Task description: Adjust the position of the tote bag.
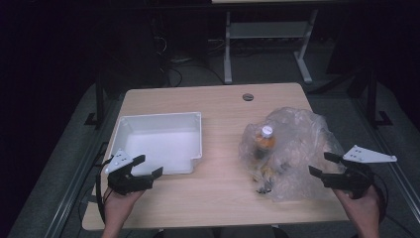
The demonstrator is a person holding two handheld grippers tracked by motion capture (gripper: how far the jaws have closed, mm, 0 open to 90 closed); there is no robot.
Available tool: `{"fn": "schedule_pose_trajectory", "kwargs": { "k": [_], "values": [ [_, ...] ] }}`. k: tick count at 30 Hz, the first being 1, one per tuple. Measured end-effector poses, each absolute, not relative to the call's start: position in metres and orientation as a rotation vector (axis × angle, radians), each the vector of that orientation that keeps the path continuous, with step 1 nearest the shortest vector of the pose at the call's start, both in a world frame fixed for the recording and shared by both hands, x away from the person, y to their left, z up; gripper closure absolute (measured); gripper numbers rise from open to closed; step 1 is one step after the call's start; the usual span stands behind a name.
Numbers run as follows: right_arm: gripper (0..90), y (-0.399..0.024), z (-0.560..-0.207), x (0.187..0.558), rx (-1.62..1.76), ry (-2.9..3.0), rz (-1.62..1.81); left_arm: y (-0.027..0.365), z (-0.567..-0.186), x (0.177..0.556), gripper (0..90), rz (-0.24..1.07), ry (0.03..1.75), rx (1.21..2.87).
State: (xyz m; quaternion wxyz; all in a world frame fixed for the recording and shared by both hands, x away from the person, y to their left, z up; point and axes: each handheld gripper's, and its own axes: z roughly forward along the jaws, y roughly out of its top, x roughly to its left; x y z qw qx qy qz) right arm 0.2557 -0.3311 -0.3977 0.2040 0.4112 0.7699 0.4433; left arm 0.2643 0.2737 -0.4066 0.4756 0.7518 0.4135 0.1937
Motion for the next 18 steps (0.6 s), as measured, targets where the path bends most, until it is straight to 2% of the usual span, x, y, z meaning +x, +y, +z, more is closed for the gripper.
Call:
{"fn": "schedule_pose_trajectory", "kwargs": {
  "k": [9, 18],
  "values": [
    [22.3, -0.331, -0.397, 0.255, 1.149, 2.148, 1.234, 0.274, -0.404, 0.262, 16.5, 0.480, 1.006, 1.840],
    [22.3, -0.332, -0.393, 0.253, 1.143, 2.135, 1.233, 0.276, -0.396, 0.266, 16.3, 0.434, 0.920, 1.880]
  ]
}}
